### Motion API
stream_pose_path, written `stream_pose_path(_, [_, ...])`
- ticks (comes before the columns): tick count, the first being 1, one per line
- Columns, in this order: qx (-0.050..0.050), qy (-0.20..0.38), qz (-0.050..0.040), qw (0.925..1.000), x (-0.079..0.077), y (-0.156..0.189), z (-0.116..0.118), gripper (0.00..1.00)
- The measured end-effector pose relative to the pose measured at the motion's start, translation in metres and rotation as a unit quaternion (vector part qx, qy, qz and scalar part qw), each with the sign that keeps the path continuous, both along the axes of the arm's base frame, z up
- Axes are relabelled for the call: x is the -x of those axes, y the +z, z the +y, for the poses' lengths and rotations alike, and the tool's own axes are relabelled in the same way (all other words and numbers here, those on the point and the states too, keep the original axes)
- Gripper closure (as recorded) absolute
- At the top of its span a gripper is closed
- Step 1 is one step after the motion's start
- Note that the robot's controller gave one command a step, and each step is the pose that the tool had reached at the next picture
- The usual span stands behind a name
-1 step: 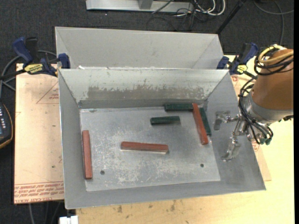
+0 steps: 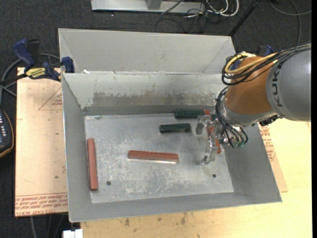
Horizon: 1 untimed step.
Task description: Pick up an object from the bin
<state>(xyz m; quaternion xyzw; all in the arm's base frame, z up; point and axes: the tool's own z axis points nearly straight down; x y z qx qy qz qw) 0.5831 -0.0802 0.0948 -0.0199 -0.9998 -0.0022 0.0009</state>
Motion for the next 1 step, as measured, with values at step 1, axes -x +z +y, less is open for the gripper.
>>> stream_pose_path(1, [0.000,0.033,-0.0053,0.9994,-0.0575,0.0269,0.1186,0.00])
